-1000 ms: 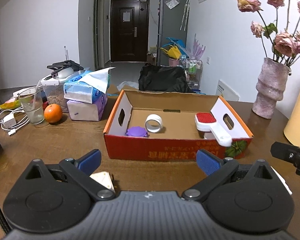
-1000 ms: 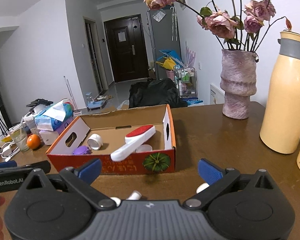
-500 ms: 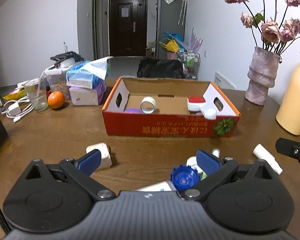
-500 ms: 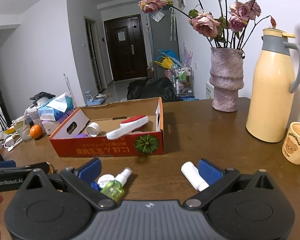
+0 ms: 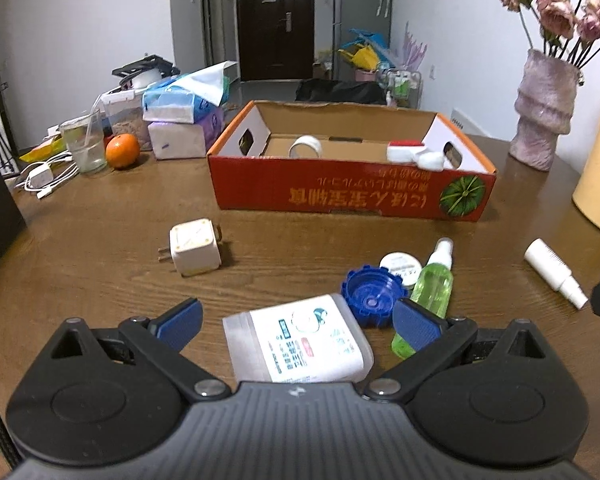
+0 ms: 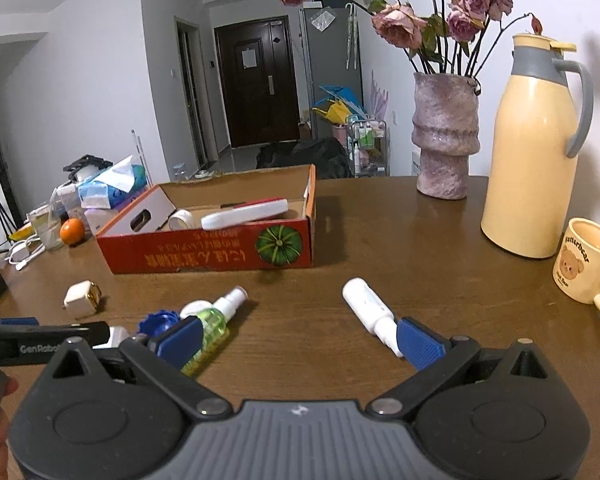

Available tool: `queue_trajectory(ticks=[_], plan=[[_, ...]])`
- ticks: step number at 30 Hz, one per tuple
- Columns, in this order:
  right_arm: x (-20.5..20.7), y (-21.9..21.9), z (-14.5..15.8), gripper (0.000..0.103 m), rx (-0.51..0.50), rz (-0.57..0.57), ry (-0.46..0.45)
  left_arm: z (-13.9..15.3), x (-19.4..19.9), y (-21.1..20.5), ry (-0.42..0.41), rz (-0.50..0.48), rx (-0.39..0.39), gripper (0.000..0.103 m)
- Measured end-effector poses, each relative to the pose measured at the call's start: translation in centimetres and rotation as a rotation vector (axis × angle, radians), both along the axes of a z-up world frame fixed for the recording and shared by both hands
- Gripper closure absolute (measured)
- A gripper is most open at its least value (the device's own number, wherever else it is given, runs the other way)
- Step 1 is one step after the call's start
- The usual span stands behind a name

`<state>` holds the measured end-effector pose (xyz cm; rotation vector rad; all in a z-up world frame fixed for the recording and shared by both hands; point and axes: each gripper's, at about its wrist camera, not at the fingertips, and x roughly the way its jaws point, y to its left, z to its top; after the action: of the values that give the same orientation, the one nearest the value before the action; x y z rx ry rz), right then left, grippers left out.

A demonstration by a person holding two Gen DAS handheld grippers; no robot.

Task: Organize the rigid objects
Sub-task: 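Grasp the cotton-pad bag with the left tool while the right tool grasps the white spray bottle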

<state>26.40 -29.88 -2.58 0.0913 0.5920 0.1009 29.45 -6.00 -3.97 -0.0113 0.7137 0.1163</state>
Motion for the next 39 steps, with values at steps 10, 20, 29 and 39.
queue_trajectory(ticks=[10, 20, 29, 39], plan=[[0.9, -1.4, -1.8, 0.0, -0.006, -0.005, 0.039, -2.2, 1.4, -0.9, 0.051, 0.074, 0.028, 0.0], [3.5, -3.3, -2.9, 0.0, -0.057, -0.014, 0.062, -4.1, 3.1, -0.5, 0.095, 0.138, 0.046, 0.0], [6.9, -4.0, -4.6, 0.0, -0.106, -0.006, 0.093, -5.1, 3.6, 0.3, 0.123, 0.123, 0.004, 0.018], [11.0, -3.5, -5.9, 0.002, -0.097, -0.006, 0.117, -5.0, 3.9, 1.1, 0.112, 0.092, -0.009, 0.019]])
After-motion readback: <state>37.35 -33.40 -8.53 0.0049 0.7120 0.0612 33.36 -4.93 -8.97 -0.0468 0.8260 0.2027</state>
